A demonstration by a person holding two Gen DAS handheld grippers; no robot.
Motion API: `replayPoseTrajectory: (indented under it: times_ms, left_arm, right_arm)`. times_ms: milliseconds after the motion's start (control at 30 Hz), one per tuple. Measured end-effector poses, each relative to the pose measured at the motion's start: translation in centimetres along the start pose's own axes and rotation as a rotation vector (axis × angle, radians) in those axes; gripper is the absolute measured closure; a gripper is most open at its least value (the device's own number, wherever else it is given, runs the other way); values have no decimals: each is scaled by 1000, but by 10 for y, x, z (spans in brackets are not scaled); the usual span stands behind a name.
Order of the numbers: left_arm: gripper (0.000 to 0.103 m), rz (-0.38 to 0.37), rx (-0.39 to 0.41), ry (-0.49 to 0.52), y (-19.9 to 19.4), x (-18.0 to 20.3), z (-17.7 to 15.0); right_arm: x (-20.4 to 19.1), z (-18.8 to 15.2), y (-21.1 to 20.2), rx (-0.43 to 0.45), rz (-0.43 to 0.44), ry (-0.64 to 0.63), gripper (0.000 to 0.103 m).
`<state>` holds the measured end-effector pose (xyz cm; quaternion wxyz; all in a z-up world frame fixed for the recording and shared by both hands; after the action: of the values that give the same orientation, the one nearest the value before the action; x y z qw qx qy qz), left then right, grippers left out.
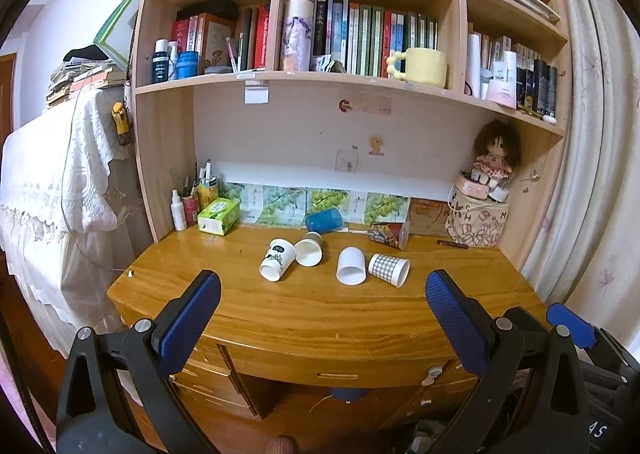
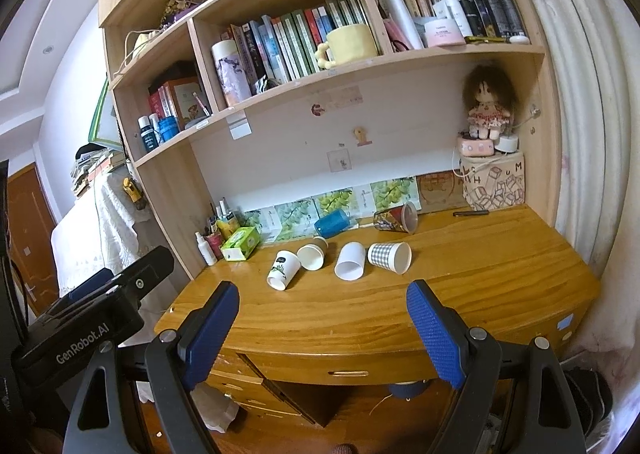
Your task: Flip cup upright
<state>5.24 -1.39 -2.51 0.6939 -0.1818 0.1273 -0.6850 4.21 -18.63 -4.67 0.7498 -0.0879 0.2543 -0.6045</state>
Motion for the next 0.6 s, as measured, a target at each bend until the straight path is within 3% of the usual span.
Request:
replayPoseTrajectory:
  times_ms: [600]
  left_arm:
    - [1, 13, -98, -21, 40, -17, -5]
  right_arm:
    - [3, -5, 39, -98, 22, 35, 17]
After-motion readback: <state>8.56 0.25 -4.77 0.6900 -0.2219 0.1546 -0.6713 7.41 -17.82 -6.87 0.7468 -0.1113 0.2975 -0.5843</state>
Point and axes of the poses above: each gripper's, at about its wrist camera, not at the fingertips, and y roughly the way its jaws point, x to its right, z to its top, the point moved 6 cm from there along y, roughly the way its jaws point, and after that the axes turned 1 degree about -x, right-handed, at the moved point
